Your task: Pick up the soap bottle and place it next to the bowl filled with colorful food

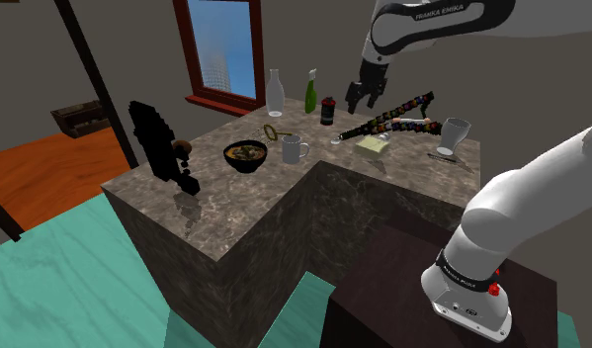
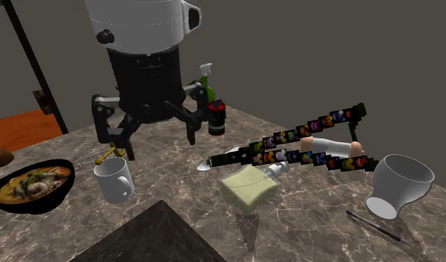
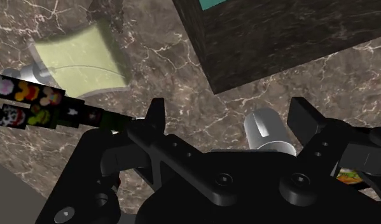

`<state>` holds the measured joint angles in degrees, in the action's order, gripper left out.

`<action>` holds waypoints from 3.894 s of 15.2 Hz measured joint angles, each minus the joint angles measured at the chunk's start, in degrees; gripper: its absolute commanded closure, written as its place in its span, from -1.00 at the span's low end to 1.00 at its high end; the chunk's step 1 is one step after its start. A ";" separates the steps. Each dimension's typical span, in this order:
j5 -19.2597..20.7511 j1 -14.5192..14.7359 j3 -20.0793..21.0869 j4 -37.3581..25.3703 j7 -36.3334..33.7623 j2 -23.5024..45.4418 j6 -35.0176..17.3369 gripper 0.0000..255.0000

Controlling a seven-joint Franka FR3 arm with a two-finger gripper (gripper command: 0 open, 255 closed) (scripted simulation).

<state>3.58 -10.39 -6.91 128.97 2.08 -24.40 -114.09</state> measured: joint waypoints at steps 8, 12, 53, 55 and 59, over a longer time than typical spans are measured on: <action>-2.48 -3.75 -5.33 -6.06 -1.98 13.10 -6.10 -1.00; -4.96 -5.54 -7.85 -9.86 -2.45 20.15 -8.56 -1.00; -23.77 -19.77 -13.55 -29.28 -2.20 54.05 -16.29 1.00; -23.77 -19.77 -13.55 -29.28 -2.20 54.03 -16.29 1.00; -23.26 -19.46 -13.81 -29.31 -2.69 53.15 -15.33 1.00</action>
<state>-19.69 -29.85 -20.72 99.66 -0.61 28.75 -129.42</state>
